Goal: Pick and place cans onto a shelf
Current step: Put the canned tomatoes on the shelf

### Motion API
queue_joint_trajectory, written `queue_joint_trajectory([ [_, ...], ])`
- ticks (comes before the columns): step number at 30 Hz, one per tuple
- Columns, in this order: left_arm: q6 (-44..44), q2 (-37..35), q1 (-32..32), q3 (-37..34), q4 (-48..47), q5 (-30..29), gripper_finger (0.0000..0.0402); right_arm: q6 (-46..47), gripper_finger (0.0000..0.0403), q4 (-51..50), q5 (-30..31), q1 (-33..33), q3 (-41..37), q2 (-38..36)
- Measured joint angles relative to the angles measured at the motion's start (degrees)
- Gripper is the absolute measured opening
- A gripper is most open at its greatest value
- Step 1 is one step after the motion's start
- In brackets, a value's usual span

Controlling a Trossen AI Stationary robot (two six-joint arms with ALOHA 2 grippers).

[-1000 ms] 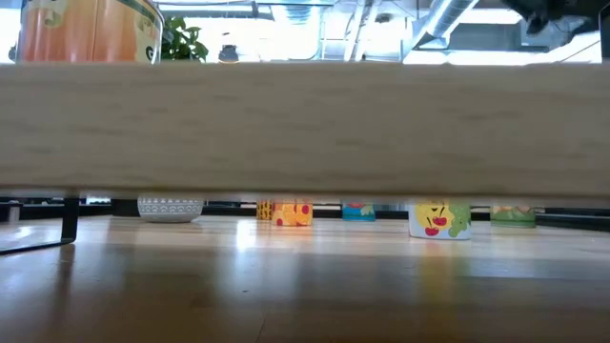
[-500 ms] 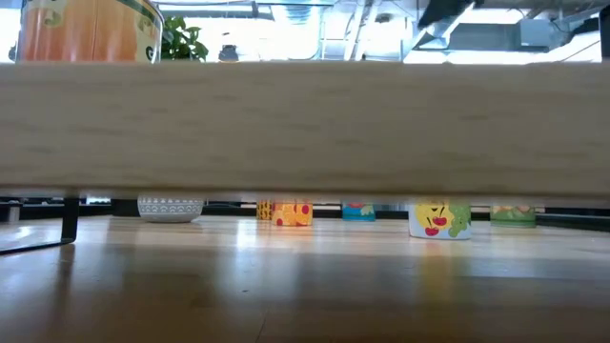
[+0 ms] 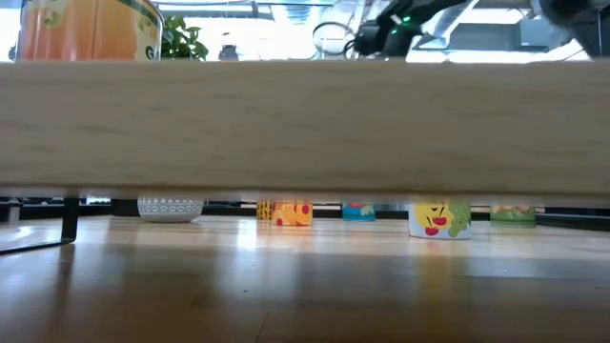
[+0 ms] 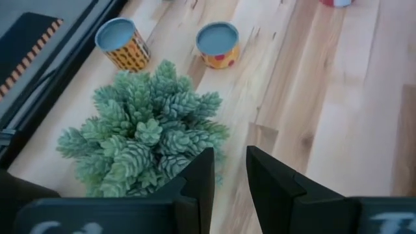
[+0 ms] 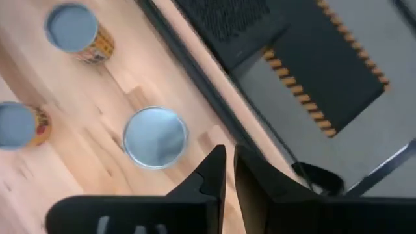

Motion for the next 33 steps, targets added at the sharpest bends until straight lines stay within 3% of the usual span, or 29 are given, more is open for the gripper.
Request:
queue_joint_trajectory([
  [4, -0.26, 0.04, 0.01, -0.02, 0.01, 0.44, 0.0080, 0.19, 0.0059, -1.30, -0.02, 2.96, 7.42, 6.77],
  [11, -0.57, 0.08, 0.00, -0.02, -0.01, 0.44, 0.0080, 2.95, 0.0059, -4.32, -0.34, 7.02, 10.07, 14.31],
  [20, -0.68, 0.08, -0.01, -0.02, -0.54, 0.44, 0.0080, 12.24, 0.0059, -6.17, -0.09, 7.22, 10.17, 15.64],
  [27, -4.50, 0.08, 0.00, -0.01, -6.51, 0.44, 0.0080, 19.35, 0.0061, -6.32, -0.32, 6.68, 10.17, 15.75],
  [33, -8.08, 0.08, -0.01, -0.02, -11.11, 0.43, 0.0080, 22.55, 0.0098, -5.22, -1.46, 7.45, 10.22, 17.57],
])
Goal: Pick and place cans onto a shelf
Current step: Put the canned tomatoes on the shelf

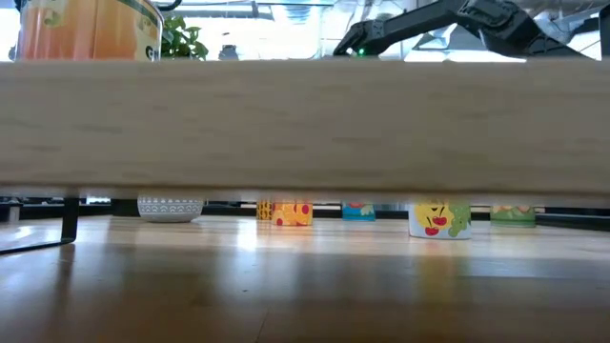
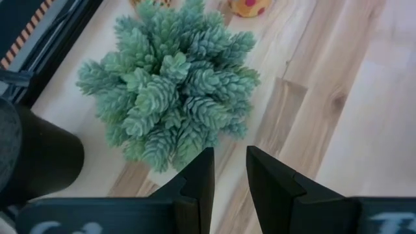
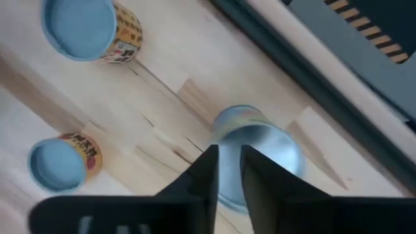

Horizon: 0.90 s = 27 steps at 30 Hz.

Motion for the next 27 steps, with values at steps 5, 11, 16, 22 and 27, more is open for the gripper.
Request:
queue_joint_trajectory([
  [5, 0.26, 0.00, 0.00, 0.02, -0.34, -0.01, 0.0080, 1.18, 0.0155, 0.06, 0.09, 0.28, -0.11, 2.23],
  [11, 1.16, 0.00, 0.01, 0.01, -0.33, -0.01, 0.0080, 4.16, 0.0188, -0.54, 6.49, 0.16, -0.09, 2.47],
  [16, 3.13, 0.00, 0.00, 0.02, -0.31, -0.41, 0.0080, 4.66, 0.0185, -1.00, 4.16, 0.77, -0.05, 2.70],
  [22, 3.03, -0.01, 0.01, 0.02, -0.29, -0.70, 0.0080, 4.63, 0.0173, -1.44, 4.32, 2.20, -0.11, 3.01],
  [27, 2.97, 0.00, 0.02, 0.02, -0.03, -0.75, 0.0080, 5.40, 0.0158, -2.56, 4.60, 2.50, -0.11, 3.01],
])
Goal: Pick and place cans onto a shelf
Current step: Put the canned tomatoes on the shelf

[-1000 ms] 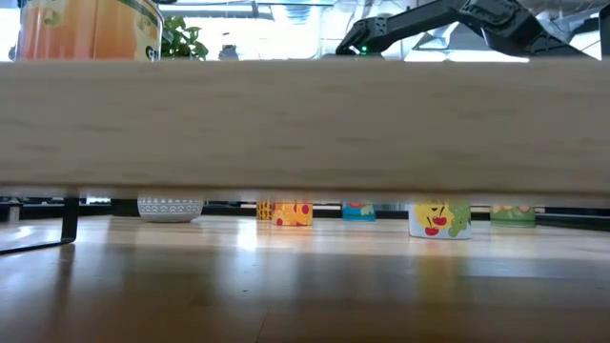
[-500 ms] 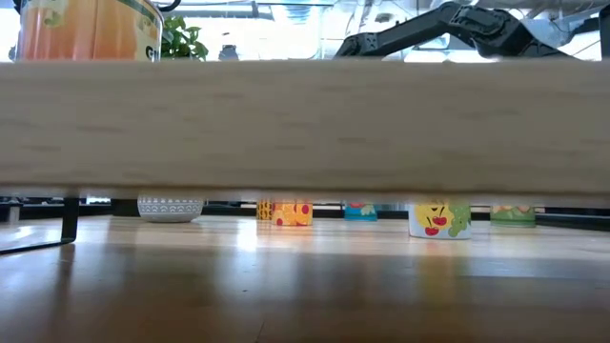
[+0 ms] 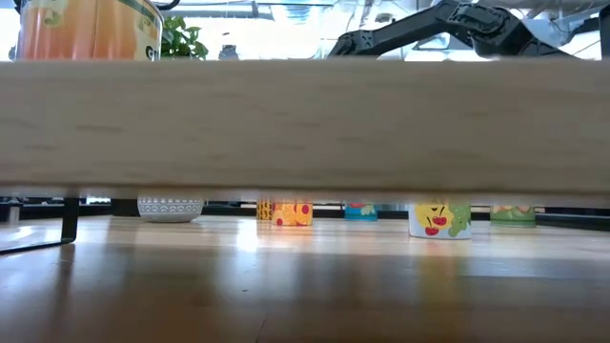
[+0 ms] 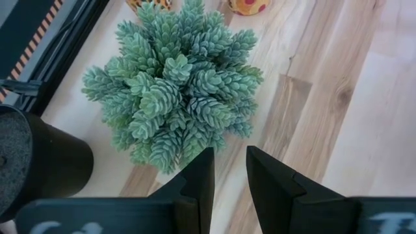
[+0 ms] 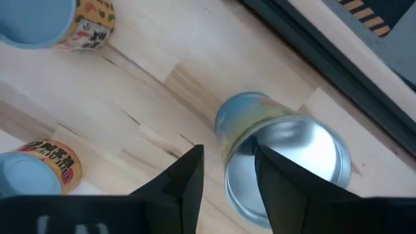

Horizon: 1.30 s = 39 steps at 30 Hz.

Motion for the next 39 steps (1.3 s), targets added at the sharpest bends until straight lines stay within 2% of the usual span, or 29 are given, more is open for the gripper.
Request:
queue_joint_trajectory([
  [14, -0.92, -0.01, 0.00, 0.00, 0.13, -0.07, 0.0080, -0.27, 0.0103, 1.27, 1.99, 1.14, -1.84, -0.20],
  [22, -0.99, 0.00, -0.02, 0.00, 0.13, -0.09, 0.0080, -0.92, 0.0012, -0.51, 2.00, 1.56, -1.84, -0.20],
  [26, -0.98, -0.01, -0.01, 0.00, 0.13, -0.09, 0.0080, -1.70, 0.0006, -2.47, 2.87, 2.53, -1.56, -0.44],
  [31, -0.99, -0.02, 0.00, 0.00, 0.12, -0.11, 0.0080, -2.92, 0.0004, -10.89, 5.09, 5.39, 2.65, -0.46],
  [33, -0.97, -0.01, -0.01, 0.00, 0.13, -0.13, 0.0080, -3.04, 0.0004, -11.06, 6.16, 7.10, 3.99, -0.54],
  [39, -0.91, 0.00, 0.00, 0.00, -0.08, -0.12, 0.0080, -4.03, 0.0003, -11.23, 4.43, 13.50, 3.66, -6.32],
])
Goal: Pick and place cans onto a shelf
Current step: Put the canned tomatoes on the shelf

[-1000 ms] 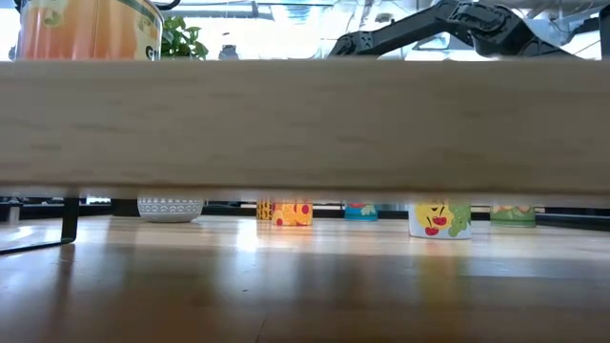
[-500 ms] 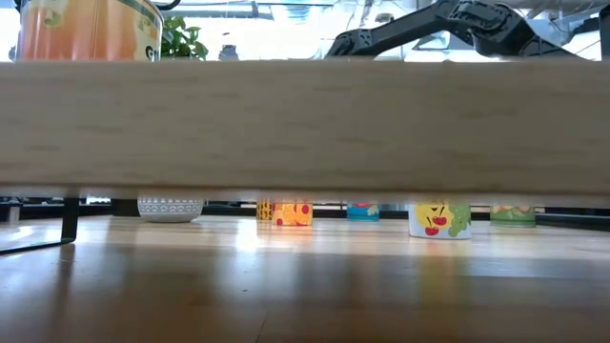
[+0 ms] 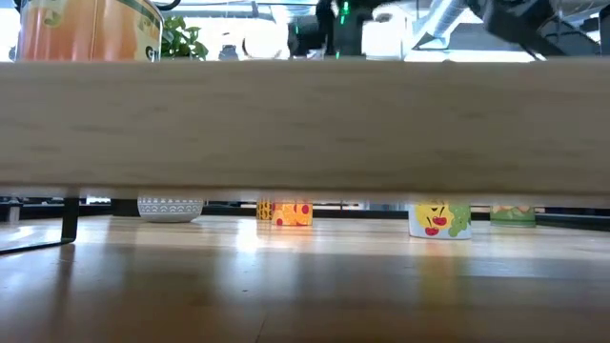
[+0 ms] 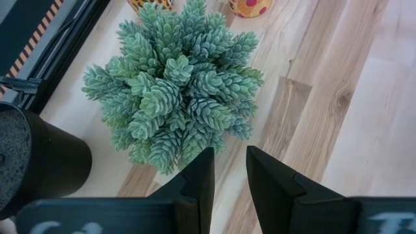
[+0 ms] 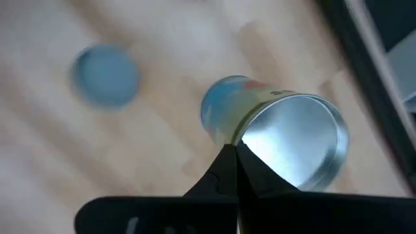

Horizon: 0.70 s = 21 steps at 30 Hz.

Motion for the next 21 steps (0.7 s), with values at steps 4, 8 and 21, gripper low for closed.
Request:
queue_joint_trajectory([
  [4, 0.01, -0.02, -0.02, 0.00, -0.08, -0.02, 0.0080, 1.53, 0.0001, 0.70, -0.35, 6.58, -0.08, -4.12],
  [8, 0.03, -0.02, -0.02, 0.02, 0.02, -0.02, 0.0080, 5.40, 0.0001, 0.67, -0.29, 14.61, 0.05, -8.36],
  [21, 0.03, -0.02, 0.00, 0.02, 0.27, -0.02, 0.0080, 17.52, 0.0000, 7.71, 3.05, 38.37, -0.04, -9.24],
])
